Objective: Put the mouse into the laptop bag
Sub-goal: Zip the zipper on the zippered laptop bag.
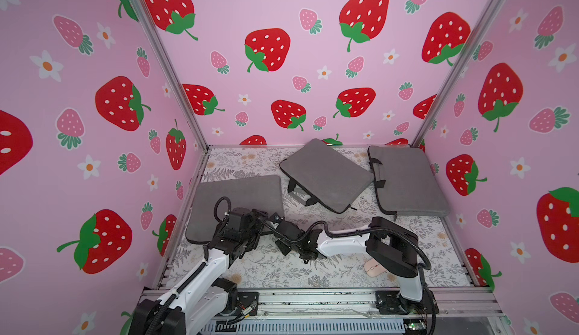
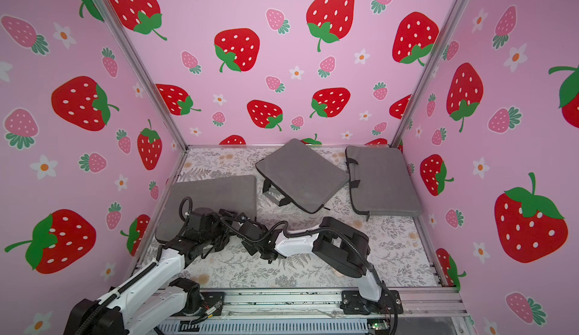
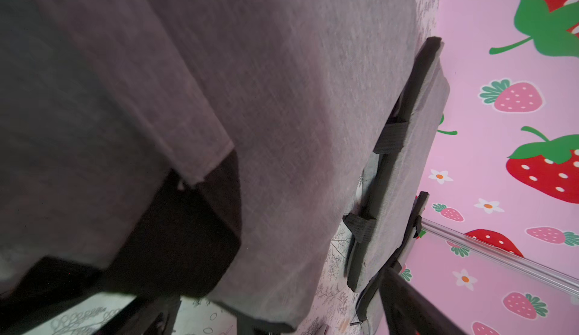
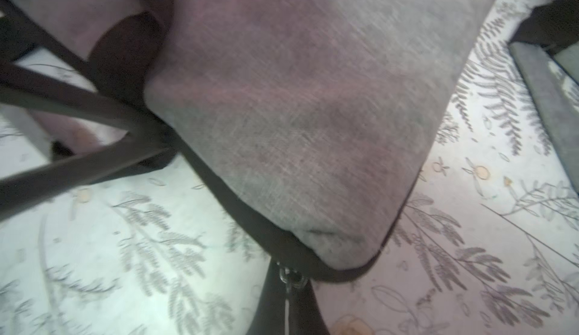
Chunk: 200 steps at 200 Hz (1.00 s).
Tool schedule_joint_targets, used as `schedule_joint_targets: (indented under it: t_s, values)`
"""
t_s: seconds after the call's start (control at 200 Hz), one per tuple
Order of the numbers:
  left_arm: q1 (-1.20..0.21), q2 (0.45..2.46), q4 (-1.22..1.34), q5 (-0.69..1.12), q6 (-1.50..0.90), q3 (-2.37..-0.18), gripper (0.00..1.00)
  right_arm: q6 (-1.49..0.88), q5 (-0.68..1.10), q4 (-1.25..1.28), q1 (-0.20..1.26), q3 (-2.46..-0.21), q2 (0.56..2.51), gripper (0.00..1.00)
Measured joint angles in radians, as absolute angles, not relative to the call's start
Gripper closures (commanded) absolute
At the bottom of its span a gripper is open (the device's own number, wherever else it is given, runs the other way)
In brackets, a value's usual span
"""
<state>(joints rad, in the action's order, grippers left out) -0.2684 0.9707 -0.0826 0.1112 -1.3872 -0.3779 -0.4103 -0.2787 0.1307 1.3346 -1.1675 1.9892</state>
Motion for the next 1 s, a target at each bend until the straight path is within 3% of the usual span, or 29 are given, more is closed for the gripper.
schedule_joint_targets:
  t_s: [0.12, 0.165, 0.355, 0.695, 1.0]
  values:
    - [-0.268, 0.996, -0.077, 0.100, -1.393, -0.375, 0.05, -0.396, -0.254, 0.164, 1.349, -1.152, 1.988, 1.00]
    - [-0.268, 0.995, -0.076, 0.097, -1.396, -0.373, 0.13, -0.395, -0.248, 0.168, 1.348, -1.152, 1.988, 1.00]
    - [-0.268, 0.971, -0.107, 0.063, -1.403, -0.355, 1.00, -0.396, -0.243, 0.198, 1.346, -1.148, 1.989, 1.00]
    - [-0.257, 0.892, -0.216, 0.039, -1.358, -0.377, 1.00, -0.412, -0.231, 0.296, 1.330, -1.077, 1.988, 1.00]
    - [-0.221, 0.851, -0.236, 0.081, -1.341, -0.377, 1.00, -0.427, -0.160, 0.358, 1.221, -1.003, 1.963, 1.00]
